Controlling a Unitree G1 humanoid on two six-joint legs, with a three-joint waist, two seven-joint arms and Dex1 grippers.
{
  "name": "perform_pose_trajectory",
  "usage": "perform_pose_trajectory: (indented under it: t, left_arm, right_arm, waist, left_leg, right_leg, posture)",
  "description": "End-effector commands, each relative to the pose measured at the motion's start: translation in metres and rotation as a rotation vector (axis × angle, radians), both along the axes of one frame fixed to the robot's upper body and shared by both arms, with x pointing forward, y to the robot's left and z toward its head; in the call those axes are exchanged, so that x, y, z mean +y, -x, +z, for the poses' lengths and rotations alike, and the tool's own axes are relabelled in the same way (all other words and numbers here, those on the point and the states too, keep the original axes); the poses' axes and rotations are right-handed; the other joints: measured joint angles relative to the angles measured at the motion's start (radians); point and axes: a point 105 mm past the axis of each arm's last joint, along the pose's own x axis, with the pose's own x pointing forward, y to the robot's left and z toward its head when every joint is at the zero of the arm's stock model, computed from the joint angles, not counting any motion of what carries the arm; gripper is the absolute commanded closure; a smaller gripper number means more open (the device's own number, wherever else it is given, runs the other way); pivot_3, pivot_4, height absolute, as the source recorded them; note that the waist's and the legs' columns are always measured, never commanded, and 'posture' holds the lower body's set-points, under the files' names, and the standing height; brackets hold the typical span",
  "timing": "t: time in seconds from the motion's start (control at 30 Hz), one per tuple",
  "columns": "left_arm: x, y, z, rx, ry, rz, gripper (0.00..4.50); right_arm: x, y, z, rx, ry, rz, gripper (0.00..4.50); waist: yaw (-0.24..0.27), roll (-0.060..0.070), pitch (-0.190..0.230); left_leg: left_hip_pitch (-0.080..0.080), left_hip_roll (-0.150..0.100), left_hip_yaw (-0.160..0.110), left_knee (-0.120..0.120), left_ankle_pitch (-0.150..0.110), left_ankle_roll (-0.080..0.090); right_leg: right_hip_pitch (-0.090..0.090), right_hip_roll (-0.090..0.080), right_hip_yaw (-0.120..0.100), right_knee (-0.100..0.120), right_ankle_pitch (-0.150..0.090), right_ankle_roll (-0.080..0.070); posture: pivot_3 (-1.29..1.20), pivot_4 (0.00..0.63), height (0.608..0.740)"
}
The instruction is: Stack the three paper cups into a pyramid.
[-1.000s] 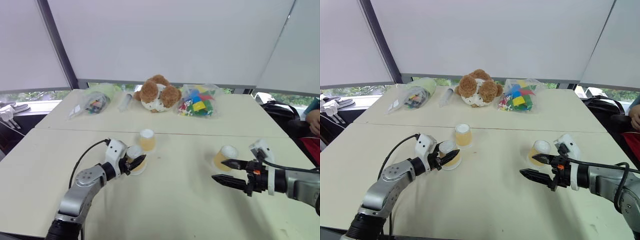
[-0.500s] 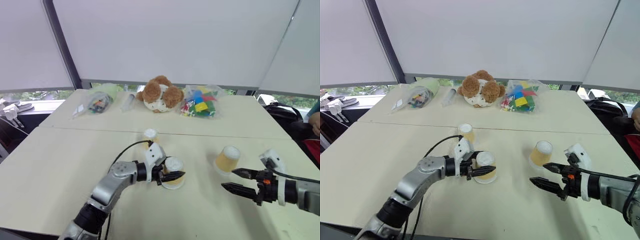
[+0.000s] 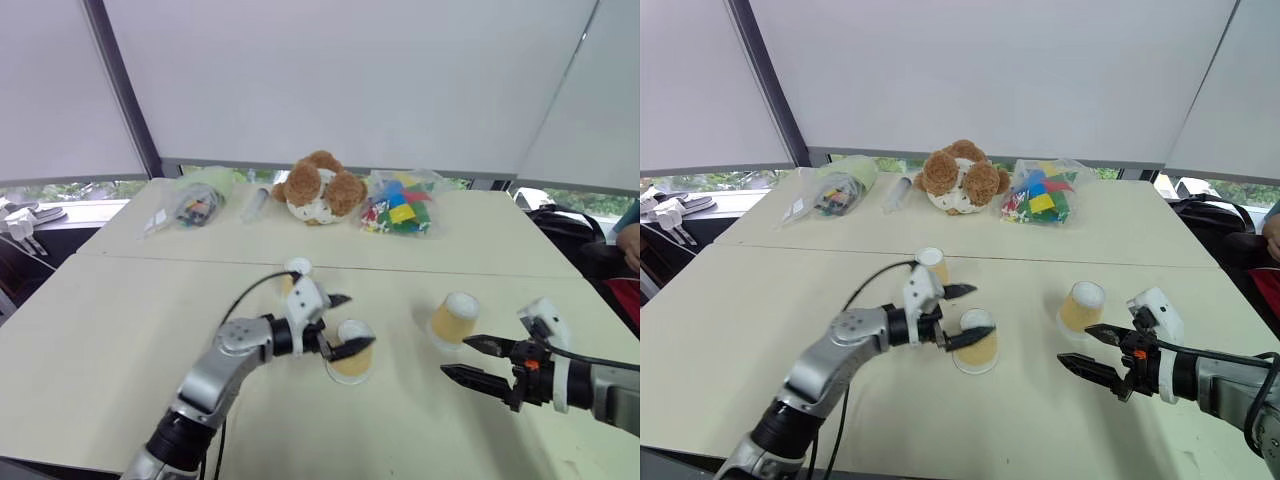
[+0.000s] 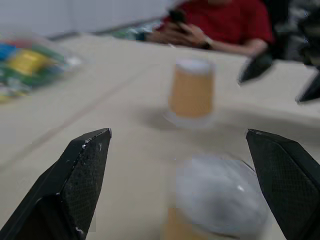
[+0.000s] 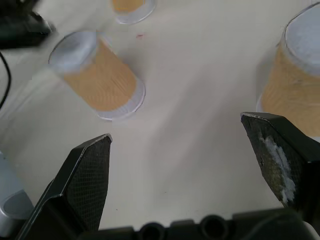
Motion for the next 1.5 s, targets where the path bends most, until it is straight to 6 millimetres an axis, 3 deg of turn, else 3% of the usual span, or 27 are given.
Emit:
perform_pose_trajectory:
  t: [0.03,0.17,0.33,0.7,1.27,1.37,1.43,1.5]
  left_arm:
    - [0.040,-0.008,0.020,-0.045,0.047,0.244,0.11]
    - [0.074,-0.031,0.021,-0.052,0.088,0.508,0.11]
    - [0.083,-0.056,0.006,-0.048,0.079,0.606,0.11]
    - [0.061,-0.076,0.001,-0.047,0.081,0.455,0.11]
    - [0.026,-0.104,-0.015,-0.045,0.007,0.386,0.11]
    - [0.025,-0.107,-0.016,-0.045,0.004,0.392,0.94]
    - [0.027,-0.109,-0.017,-0.048,-0.002,0.405,1.97]
    - [0.029,-0.109,-0.017,-0.051,0.000,0.405,2.09]
  right_arm:
    - [-0.002,-0.003,0.015,-0.073,0.007,-0.001,0.00]
    - [0.006,-0.007,0.029,-0.111,-0.079,0.026,0.00]
    - [0.019,-0.007,0.037,-0.106,-0.070,0.089,0.00]
    - [0.019,-0.006,0.033,-0.116,-0.072,0.046,0.00]
    - [0.015,-0.005,0.033,-0.148,-0.058,-0.019,0.00]
    - [0.015,-0.004,0.033,-0.148,-0.057,-0.024,0.00]
    - [0.014,-0.003,0.033,-0.148,-0.057,-0.027,0.00]
    - [0.014,-0.004,0.034,-0.153,-0.059,-0.033,0.00]
  waist:
    - [0.002,0.000,0.000]
    - [0.007,-0.001,0.000]
    - [0.008,-0.001,0.000]
    - [0.006,-0.001,0.000]
    - [0.006,-0.001,0.000]
    - [0.005,-0.001,0.000]
    - [0.005,-0.001,0.000]
    - [0.005,-0.001,0.000]
  left_leg:
    - [0.000,0.000,0.000,0.000,0.000,0.000]
    - [0.000,-0.001,0.000,0.001,0.000,0.000]
    - [0.000,-0.002,0.001,0.002,0.000,0.000]
    - [-0.001,-0.002,0.001,0.001,0.000,0.000]
    - [-0.001,-0.002,0.001,0.001,0.000,0.000]
    - [-0.001,-0.002,0.001,0.001,0.000,0.000]
    - [-0.001,-0.002,0.001,0.001,0.000,0.000]
    - [-0.001,-0.002,0.001,0.001,0.000,0.000]
  right_leg:
    - [0.000,0.000,0.000,0.000,0.000,0.000]
    - [0.001,0.000,-0.001,0.001,0.000,0.000]
    - [0.002,-0.001,-0.001,0.001,0.000,0.000]
    - [0.000,-0.001,-0.001,0.001,0.000,0.001]
    - [0.000,0.000,-0.001,0.001,0.000,0.001]
    - [0.000,0.000,-0.001,0.001,0.000,0.001]
    - [0.000,0.000,-0.001,0.001,0.000,0.001]
    - [0.000,0.000,-0.001,0.001,0.000,0.001]
  posture:
    - [0.00,0.150,0.740]
    - [0.00,0.150,0.740]
    - [0.00,0.150,0.740]
    - [0.00,0.150,0.740]
    - [0.00,0.150,0.740]
    - [0.00,0.150,0.740]
    - [0.00,0.150,0.740]
    - [0.00,0.150,0.740]
